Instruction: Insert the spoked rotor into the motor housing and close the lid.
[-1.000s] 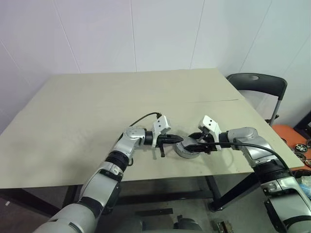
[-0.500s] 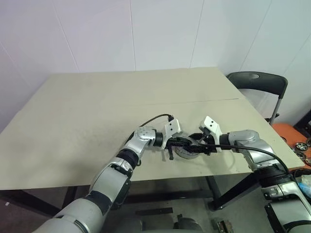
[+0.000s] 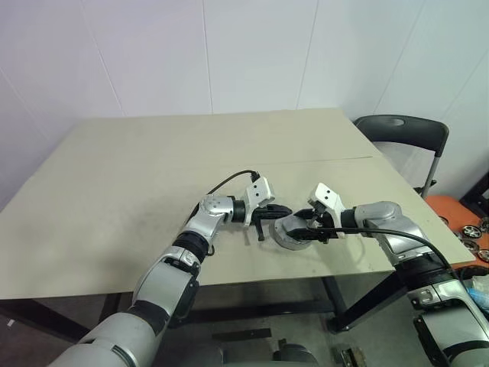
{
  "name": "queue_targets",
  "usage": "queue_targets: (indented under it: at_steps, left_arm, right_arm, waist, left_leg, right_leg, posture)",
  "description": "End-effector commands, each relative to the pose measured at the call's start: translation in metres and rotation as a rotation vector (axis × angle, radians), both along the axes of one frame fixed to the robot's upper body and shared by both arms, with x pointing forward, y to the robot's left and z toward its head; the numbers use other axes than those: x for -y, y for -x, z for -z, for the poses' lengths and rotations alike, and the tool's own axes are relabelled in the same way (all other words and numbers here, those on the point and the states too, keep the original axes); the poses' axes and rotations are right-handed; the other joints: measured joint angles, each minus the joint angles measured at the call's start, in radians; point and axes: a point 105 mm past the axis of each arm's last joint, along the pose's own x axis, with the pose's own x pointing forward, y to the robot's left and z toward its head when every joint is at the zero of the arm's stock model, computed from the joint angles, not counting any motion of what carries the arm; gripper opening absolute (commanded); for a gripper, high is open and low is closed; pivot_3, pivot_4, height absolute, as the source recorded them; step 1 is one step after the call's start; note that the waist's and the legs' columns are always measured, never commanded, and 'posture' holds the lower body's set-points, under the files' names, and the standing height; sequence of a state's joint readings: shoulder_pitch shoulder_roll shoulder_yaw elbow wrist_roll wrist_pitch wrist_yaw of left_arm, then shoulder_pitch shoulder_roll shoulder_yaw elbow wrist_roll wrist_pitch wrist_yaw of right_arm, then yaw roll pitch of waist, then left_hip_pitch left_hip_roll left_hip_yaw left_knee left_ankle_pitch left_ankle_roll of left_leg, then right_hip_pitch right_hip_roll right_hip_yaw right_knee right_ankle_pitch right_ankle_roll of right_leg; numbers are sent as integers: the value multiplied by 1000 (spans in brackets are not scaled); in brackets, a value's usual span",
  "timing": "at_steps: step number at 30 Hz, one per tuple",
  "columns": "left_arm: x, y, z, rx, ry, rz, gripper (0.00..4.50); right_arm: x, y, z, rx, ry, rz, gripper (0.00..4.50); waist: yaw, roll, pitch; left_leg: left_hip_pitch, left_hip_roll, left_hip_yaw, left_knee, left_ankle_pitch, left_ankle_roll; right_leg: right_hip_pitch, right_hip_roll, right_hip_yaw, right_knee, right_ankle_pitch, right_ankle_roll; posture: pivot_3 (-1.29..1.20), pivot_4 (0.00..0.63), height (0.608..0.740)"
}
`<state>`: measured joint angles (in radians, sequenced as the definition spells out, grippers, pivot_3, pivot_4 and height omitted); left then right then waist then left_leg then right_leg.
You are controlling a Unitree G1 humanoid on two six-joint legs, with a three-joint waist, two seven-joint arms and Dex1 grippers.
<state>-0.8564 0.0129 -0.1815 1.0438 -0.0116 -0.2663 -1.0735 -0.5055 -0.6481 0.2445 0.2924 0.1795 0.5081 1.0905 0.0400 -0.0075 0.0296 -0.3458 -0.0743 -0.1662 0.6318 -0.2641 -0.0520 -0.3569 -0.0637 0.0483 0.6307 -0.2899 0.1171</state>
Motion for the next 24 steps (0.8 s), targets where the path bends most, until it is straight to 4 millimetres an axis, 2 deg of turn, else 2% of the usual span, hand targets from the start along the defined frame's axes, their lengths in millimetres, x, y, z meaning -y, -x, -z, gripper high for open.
queue_targets:
  at_steps: [1, 7, 11, 14, 20, 21, 23, 24]
  left_arm:
    - [4, 3, -9, 16, 23, 36, 7]
    - [6, 11, 12, -53, -43, 56, 7]
    - [2, 13, 39, -92, -156, 11, 7]
    - [1, 19, 57, -112, -236, 17, 7]
    - [7, 21, 59, -111, -265, 41, 7]
    - [7, 21, 58, -110, -265, 42, 0]
    - [9, 21, 57, -107, -265, 45, 0]
    - [9, 21, 56, -106, -265, 46, 0]
  right_arm:
    - [47, 26, 59, -215, 182, 162, 3045]
    - [45, 26, 53, -196, 139, 175, 3045]
    - [40, 25, 47, -167, 117, 176, 3045]
    - [34, 23, 35, -126, 60, 181, 3045]
    - [27, 19, 8, -72, -78, 213, 3045]
    - [28, 19, 6, -68, -87, 218, 3767]
    - [31, 20, 2, -68, -99, 221, 4364]
    - [33, 21, 0, -68, -101, 220, 4440]
  waist:
    - [0, 0, -1]
    - [4, -1, -2]
    - [6, -2, -2]
    - [13, -4, -3]
    - [31, -5, -4]
    - [31, -4, -4]
    - [31, -5, -4]
    - [30, -5, -4]
  left_leg:
    - [1, 0, 0, 0, 0, 0]
    - [0, 0, 0, 0, 1, 2]
    - [0, 0, -1, 0, 2, 3]
    - [0, 0, -1, 0, 1, 2]
    - [-4, 0, -2, 0, 0, 0]
    - [-5, 0, -3, 0, 0, 1]
    - [-8, 0, -4, -1, 1, 4]
    - [-8, 0, -4, -1, 1, 4]
  right_leg:
    - [1, 0, 0, 0, 0, 0]
    - [2, -1, 0, -2, 0, 0]
    - [1, -1, 0, -2, 0, 1]
    - [2, -2, -1, -3, 0, 1]
    - [0, -2, -2, -5, -1, 1]
    - [0, -2, -3, -6, -1, 1]
    - [-1, -2, -3, -10, 1, 4]
    - [-1, -2, -3, -10, 1, 4]
  posture:
    - [0, 0, 740]
    - [0, 0, 740]
    - [0, 0, 740]
    - [0, 0, 740]
    - [0, 0, 740]
    - [0, 0, 740]
    - [0, 0, 740]
    - [0, 0, 740]
